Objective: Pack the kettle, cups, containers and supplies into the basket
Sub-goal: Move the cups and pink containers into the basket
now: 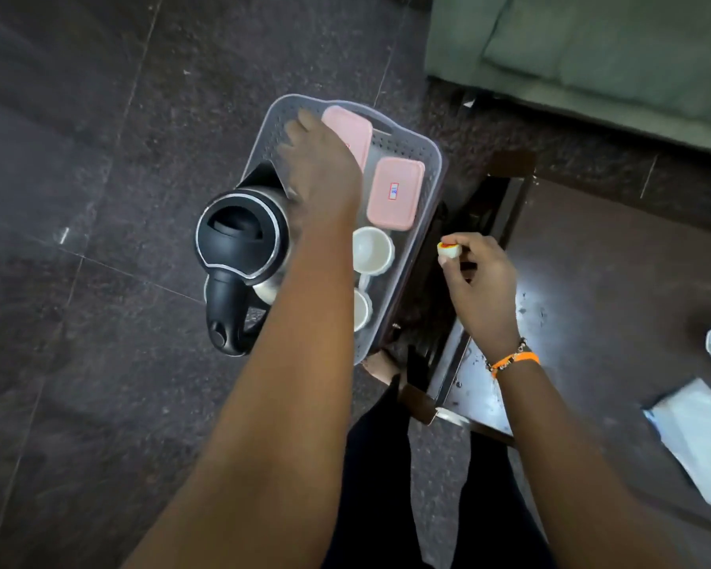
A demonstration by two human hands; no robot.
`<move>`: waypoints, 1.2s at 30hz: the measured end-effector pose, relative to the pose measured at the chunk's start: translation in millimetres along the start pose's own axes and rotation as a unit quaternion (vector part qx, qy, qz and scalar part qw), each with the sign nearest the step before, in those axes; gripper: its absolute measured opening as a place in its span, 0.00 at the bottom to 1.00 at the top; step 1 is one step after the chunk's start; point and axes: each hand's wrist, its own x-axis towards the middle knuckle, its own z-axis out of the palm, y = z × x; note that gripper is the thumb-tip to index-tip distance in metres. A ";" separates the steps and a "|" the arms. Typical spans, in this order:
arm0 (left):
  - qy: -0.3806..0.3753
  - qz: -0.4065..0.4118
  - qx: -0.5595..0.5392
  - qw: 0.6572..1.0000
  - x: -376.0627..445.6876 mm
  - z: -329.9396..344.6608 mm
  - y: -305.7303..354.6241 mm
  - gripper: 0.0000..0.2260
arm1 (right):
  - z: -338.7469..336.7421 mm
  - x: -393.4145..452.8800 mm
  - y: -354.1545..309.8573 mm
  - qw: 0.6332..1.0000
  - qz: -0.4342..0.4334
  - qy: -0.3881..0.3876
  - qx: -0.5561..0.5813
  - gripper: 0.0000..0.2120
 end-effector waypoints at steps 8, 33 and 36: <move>-0.149 -0.041 0.011 0.988 19.1 25.7 -2.7 0.23 | 16.2 70.3 -32.3 0.997 -0.051 0.040 0.046 0.07; -0.112 0.009 -0.272 0.956 -29.5 23.2 5.2 0.21 | 41.5 132.7 -48.9 0.987 -0.053 -0.107 -0.105 0.20; -0.089 0.021 -0.366 0.926 -58.4 23.9 13.1 0.20 | 21.5 104.2 -40.6 0.997 -0.035 -0.066 -0.023 0.18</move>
